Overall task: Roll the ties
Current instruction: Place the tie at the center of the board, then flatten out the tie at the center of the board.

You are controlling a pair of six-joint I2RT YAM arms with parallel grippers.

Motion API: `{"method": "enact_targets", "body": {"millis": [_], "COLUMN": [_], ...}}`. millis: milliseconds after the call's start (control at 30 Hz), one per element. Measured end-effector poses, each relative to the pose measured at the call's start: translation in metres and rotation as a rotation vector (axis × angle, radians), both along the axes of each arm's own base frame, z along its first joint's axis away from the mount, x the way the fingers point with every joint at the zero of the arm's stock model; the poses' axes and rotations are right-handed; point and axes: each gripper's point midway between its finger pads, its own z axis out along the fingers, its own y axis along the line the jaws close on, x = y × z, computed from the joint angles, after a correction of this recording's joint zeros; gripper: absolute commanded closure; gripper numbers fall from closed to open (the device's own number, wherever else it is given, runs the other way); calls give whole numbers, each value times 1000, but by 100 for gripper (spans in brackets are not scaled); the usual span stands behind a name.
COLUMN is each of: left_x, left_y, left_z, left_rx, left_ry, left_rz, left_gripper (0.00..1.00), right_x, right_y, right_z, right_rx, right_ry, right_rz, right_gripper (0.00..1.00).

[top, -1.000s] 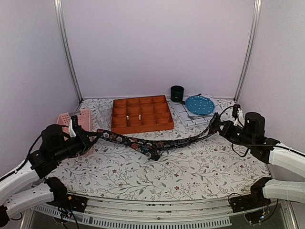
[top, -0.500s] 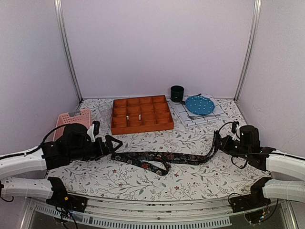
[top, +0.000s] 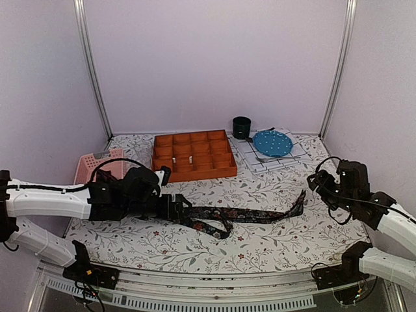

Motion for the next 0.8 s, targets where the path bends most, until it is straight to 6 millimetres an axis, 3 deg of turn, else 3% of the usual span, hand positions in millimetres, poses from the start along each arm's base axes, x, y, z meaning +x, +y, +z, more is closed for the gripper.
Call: {"method": "enact_targets", "body": {"millis": [133,233,333,400,500,600,733,800], "left_x": [2,2,1,-1,-4,-6,-14,-21], "left_y": [-5,-15,-24,-29,-31,-34,-41,-49], "left_z": [-6,-10,-14,-17,-18,-17,-18,-22], "left_rx": [30,44,54,58,59,54,57,76], "left_ry": [-6,-6,-2,1,2,1,-6,-6], "left_rz": [-26,-60,-89,-105,-118,-132,-188,-229], "left_gripper": [10,11,12,13,13,14,15,16], "right_x": [3,12,25,29,28,18,-19,-21], "right_y": [0,19,56,77,89,90,69,67], "right_z": [45,51,29,1,-28,-55,-109,-108], "right_rx": [23,17,0,-8,3,40,50,86], "right_ry": [-89,-71,15,96,179,237,375,349], "right_rz": [0,77,198,266,298,288,231,209], "right_gripper": [36,43,49,53,57,58,60,61]}}
